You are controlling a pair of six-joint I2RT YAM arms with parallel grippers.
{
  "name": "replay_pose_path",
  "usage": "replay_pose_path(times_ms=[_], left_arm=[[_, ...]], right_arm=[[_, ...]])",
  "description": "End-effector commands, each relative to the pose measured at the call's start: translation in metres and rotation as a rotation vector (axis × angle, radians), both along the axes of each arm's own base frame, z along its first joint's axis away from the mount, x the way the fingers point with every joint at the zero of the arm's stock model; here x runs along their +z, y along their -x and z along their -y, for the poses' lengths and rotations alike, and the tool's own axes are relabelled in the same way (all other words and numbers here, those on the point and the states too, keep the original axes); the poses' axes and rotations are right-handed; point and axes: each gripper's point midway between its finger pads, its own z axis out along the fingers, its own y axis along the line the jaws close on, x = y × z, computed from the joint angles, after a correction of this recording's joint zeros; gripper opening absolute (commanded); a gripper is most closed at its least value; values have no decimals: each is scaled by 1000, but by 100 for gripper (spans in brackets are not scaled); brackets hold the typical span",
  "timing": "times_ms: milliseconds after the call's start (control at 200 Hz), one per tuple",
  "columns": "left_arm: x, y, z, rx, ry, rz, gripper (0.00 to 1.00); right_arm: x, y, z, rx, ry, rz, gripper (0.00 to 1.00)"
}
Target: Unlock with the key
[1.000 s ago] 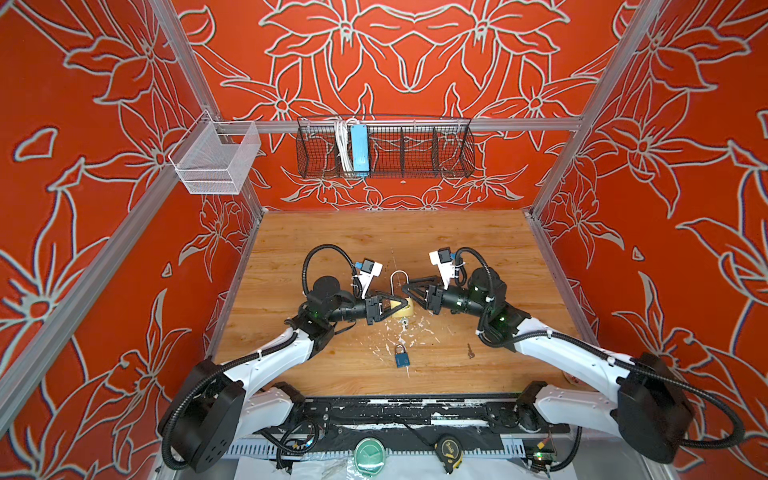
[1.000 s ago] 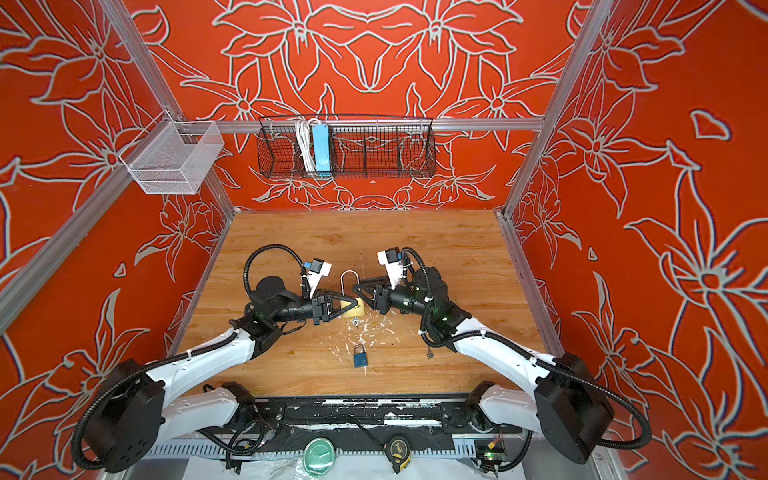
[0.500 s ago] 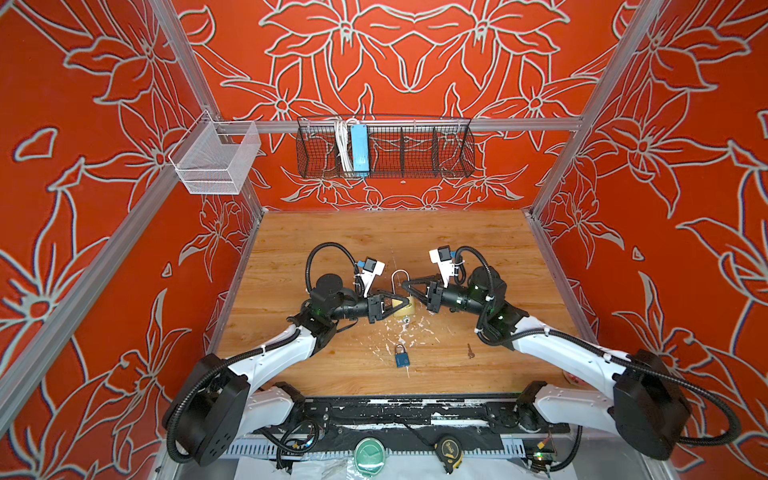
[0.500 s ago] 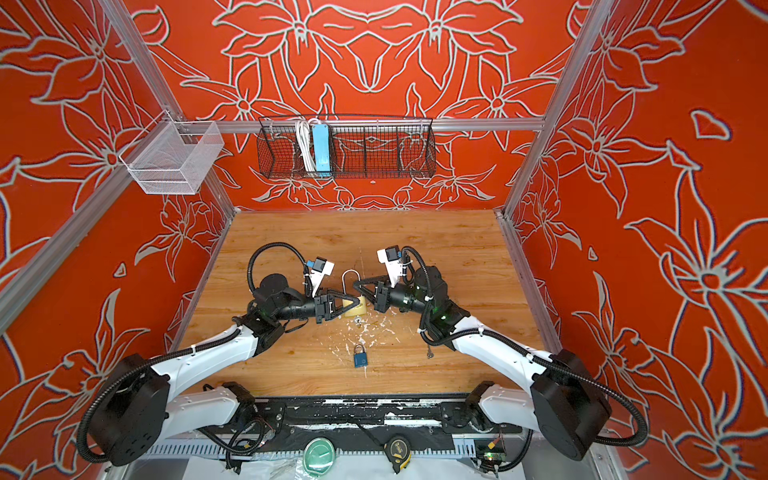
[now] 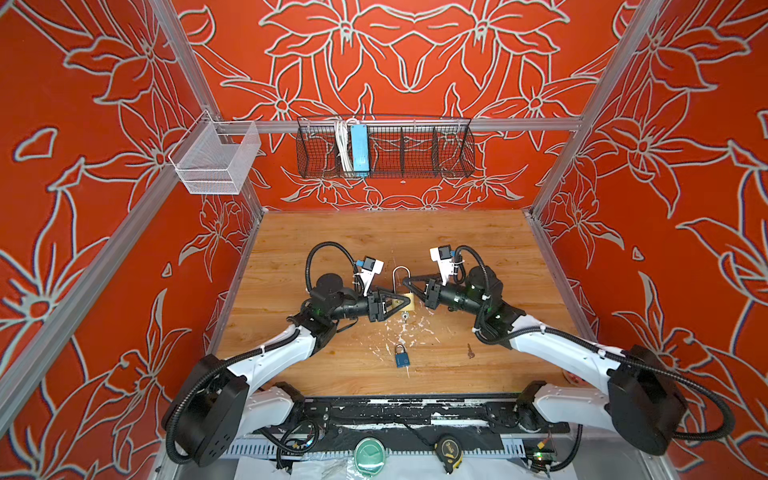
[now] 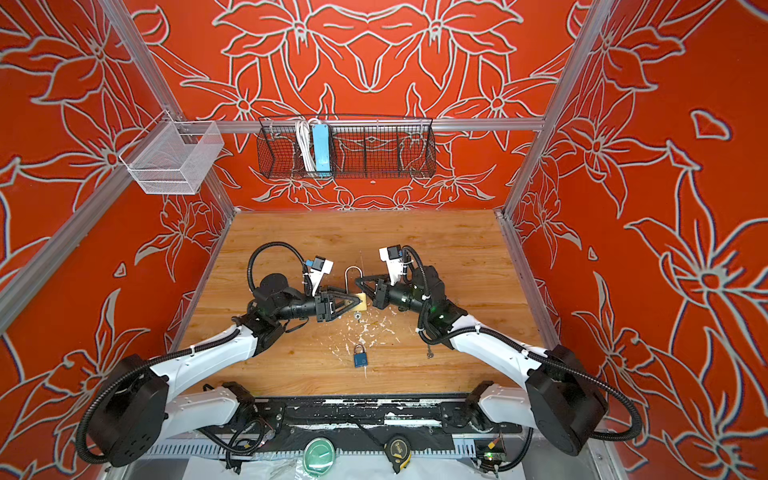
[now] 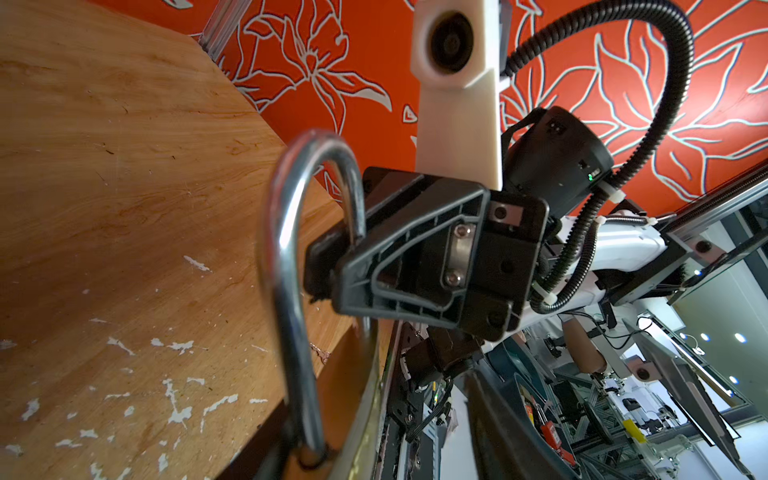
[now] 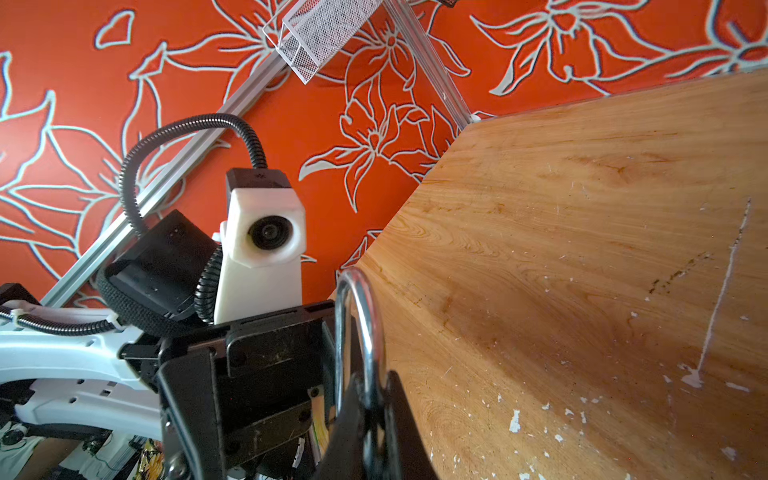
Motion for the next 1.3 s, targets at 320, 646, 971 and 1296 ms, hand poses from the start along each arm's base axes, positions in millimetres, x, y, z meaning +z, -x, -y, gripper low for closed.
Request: replay_pose_path(times_ms=[320, 646, 971, 1296], left_arm=[[9, 4, 4, -30, 46, 62, 41], [11, 3, 10, -52, 40, 61, 32], [16, -1, 13, -50, 59, 75, 20], [17, -7, 16, -51, 59, 56, 0]], right_arm=[[46, -4, 10, -48, -126, 84, 0], [46, -5, 11, -57, -123, 83, 0], [46, -5, 11, -54, -125, 82, 0], [36, -9, 13, -80, -89, 64, 0]])
